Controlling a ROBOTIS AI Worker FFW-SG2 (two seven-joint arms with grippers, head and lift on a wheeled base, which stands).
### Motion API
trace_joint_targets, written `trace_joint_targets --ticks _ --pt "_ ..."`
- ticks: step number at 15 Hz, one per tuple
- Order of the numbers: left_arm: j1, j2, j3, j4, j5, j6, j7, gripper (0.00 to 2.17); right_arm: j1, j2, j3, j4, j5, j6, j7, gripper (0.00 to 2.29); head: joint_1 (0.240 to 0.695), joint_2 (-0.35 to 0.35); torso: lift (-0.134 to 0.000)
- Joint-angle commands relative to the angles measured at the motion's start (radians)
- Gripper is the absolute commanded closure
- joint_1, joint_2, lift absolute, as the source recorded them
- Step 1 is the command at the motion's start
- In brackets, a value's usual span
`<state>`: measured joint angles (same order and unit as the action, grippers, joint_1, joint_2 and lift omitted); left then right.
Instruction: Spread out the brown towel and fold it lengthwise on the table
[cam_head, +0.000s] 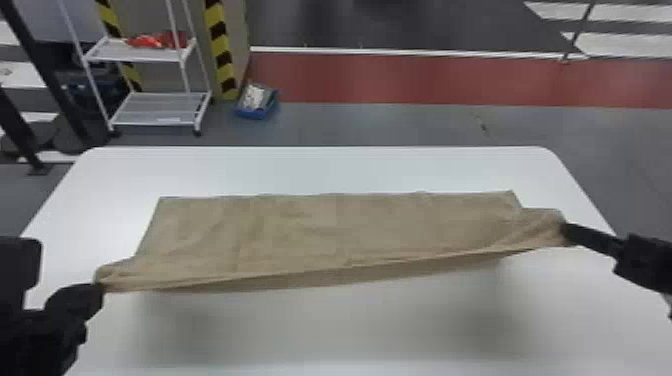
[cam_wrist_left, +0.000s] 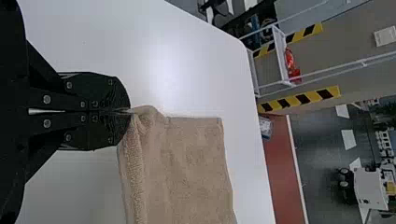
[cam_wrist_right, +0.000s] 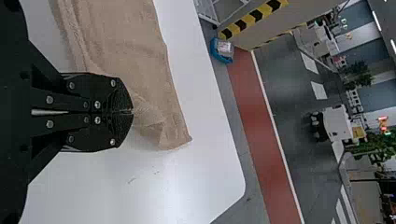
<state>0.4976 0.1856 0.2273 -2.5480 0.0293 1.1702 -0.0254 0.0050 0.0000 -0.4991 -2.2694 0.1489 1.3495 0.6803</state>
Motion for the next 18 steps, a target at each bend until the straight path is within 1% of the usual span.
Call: trace_joint_targets --ticks 1,2,5,7,8,9,11,12,13,14,15,16,17,18 --pt "-0.073 0.0 -0.011 0.04 -0.012 0.035 -0.002 1.39 -0.057 0.001 0.034 0.065 0.04 0.009 -0.008 1.51 0.695 -0.016 -0.124" --pt "-0.105 0.002 -0.02 0.061 -0.019 0.035 -0.002 1.39 -0.083 0.001 0.044 0.097 0.055 0.024 -0.024 1.5 0.695 -0.012 -0.124" --pt "-0.195 0.002 -0.049 0.126 -0.066 0.053 -0.002 1.39 -0.158 0.001 0.033 0.171 0.067 0.095 -0.038 1.5 0.695 -0.005 -0.124" --pt "-0.264 0.002 -0.066 0.178 -0.069 0.062 -0.002 1.39 -0.2 0.001 0.034 0.215 0.08 0.119 -0.053 1.49 0.695 -0.002 -0.124" --pt "-0.275 0.002 -0.083 0.189 -0.078 0.084 -0.004 1.39 -0.198 0.001 0.04 0.215 0.081 0.144 -0.053 1.41 0.695 -0.002 -0.124" --pt "-0.275 -0.001 -0.094 0.189 -0.089 0.084 -0.002 1.39 -0.178 0.001 0.04 0.206 0.083 0.15 -0.053 1.41 0.695 -0.002 -0.124" --pt "-0.266 -0.003 -0.101 0.19 -0.089 0.081 -0.002 1.39 -0.128 0.001 0.03 0.176 0.081 0.135 -0.067 1.4 0.695 -0.003 -0.124" --pt "-0.261 -0.003 -0.103 0.19 -0.089 0.081 -0.002 1.39 -0.114 0.001 0.021 0.176 0.078 0.129 -0.074 1.2 0.695 -0.008 -0.124" --pt "-0.257 -0.003 -0.103 0.189 -0.089 0.081 -0.002 1.39 -0.103 0.001 0.014 0.179 0.075 0.089 -0.07 0.8 0.695 -0.014 -0.124" --pt "-0.254 -0.003 -0.103 0.187 -0.088 0.081 -0.002 1.39 -0.08 0.001 0.011 0.192 0.075 -0.019 -0.053 0.37 0.695 -0.022 -0.124" --pt "-0.252 -0.005 -0.109 0.184 -0.089 0.081 -0.002 1.39 -0.043 0.001 0.011 0.203 0.081 -0.184 -0.031 0.03 0.695 -0.029 -0.124" --pt "-0.249 -0.005 -0.115 0.181 -0.094 0.081 0.001 1.39 0.001 -0.006 0.004 0.208 0.087 -0.359 0.018 0.01 0.695 -0.039 -0.124" --pt "-0.248 -0.006 -0.117 0.181 -0.095 0.081 0.001 1.39 0.029 -0.008 -0.016 0.209 0.089 -0.488 0.071 0.01 0.695 -0.047 -0.124" --pt "-0.244 -0.008 -0.121 0.181 -0.095 0.081 0.002 1.39 0.061 -0.008 -0.039 0.208 0.087 -0.602 0.125 0.08 0.695 -0.051 -0.124"
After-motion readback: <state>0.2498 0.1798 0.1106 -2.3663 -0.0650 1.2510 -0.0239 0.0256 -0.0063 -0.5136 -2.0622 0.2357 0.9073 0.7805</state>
